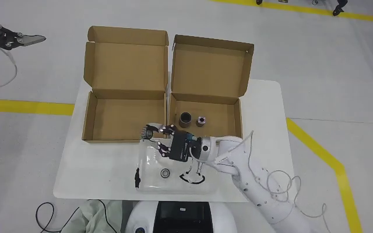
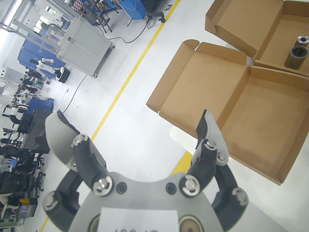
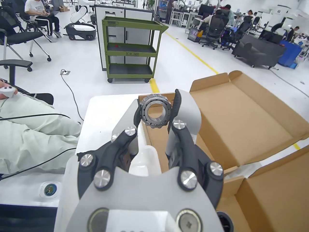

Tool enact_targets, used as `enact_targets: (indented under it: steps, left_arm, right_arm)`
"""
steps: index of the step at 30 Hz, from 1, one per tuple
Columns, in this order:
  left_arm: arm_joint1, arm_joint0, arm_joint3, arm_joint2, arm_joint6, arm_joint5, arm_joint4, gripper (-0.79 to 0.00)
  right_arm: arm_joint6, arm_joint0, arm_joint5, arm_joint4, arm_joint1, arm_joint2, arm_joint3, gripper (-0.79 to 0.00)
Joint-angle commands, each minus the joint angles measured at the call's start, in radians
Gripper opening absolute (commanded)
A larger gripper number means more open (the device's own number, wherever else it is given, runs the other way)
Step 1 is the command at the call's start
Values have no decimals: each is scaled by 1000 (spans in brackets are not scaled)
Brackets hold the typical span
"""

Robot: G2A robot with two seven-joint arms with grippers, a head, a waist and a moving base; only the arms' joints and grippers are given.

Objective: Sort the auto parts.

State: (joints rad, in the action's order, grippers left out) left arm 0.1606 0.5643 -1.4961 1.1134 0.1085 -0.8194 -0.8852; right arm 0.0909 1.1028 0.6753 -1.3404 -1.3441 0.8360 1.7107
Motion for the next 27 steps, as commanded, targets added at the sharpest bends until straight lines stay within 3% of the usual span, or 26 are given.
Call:
enact_targets:
  steps: [1, 10, 27]
  left_arm:
    - [0, 0, 0, 0, 0, 0, 0, 0]
    - [0, 0, 0, 0, 0, 0, 0, 0]
    - [0, 0, 0, 0, 0, 0, 0, 0]
  right_arm:
    - [-8, -21, 2, 8, -2, 6, 12, -785]
    - [-66, -119, -7, 57, -12, 32, 83, -785]
    - [-155, -206, 1, 102, -18, 69, 215, -785]
